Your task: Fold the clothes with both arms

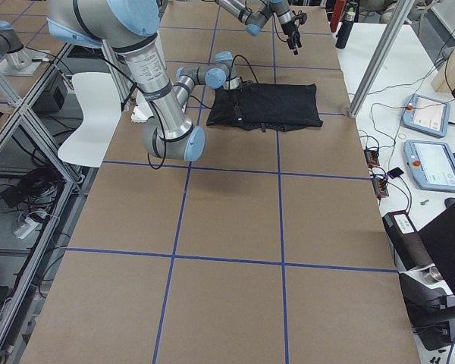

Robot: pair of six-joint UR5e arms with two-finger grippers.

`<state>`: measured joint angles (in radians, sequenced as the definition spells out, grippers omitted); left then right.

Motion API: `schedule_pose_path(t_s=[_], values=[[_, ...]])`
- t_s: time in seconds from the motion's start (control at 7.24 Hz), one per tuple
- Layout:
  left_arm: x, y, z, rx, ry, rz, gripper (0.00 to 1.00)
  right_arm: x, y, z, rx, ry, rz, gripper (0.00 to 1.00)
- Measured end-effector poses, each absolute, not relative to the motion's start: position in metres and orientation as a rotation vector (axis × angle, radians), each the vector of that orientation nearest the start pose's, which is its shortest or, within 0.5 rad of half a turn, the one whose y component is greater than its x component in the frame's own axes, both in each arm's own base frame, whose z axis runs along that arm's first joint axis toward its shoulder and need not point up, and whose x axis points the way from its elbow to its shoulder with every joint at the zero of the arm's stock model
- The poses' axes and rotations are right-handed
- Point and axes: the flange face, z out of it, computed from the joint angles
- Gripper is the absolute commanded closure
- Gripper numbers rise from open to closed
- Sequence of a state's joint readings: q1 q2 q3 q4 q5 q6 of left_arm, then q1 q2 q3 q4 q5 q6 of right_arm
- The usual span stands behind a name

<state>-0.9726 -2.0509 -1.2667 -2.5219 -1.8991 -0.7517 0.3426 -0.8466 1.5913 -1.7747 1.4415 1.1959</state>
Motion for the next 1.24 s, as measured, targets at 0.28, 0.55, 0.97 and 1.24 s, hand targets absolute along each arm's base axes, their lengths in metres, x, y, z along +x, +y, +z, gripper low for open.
schedule_pose_path(t_s=[0.28,0.55,0.97,1.24], values=[[0.317,-0.644,0.422,0.687,0.924,0.049,0.00,-0.613,-0.373,0.249,0.308,-0.426,-0.051,0.26],[0.318,-0.644,0.422,0.685,0.924,0.050,0.00,-0.603,-0.383,0.258,0.320,-0.392,-0.106,0.26],[0.321,-0.642,0.423,0.683,0.925,0.055,0.00,-0.543,-0.400,0.291,0.345,-0.356,-0.162,0.26],[0.321,-0.642,0.423,0.682,0.925,0.056,0.00,-0.513,-0.404,0.301,0.357,-0.352,-0.163,0.08]])
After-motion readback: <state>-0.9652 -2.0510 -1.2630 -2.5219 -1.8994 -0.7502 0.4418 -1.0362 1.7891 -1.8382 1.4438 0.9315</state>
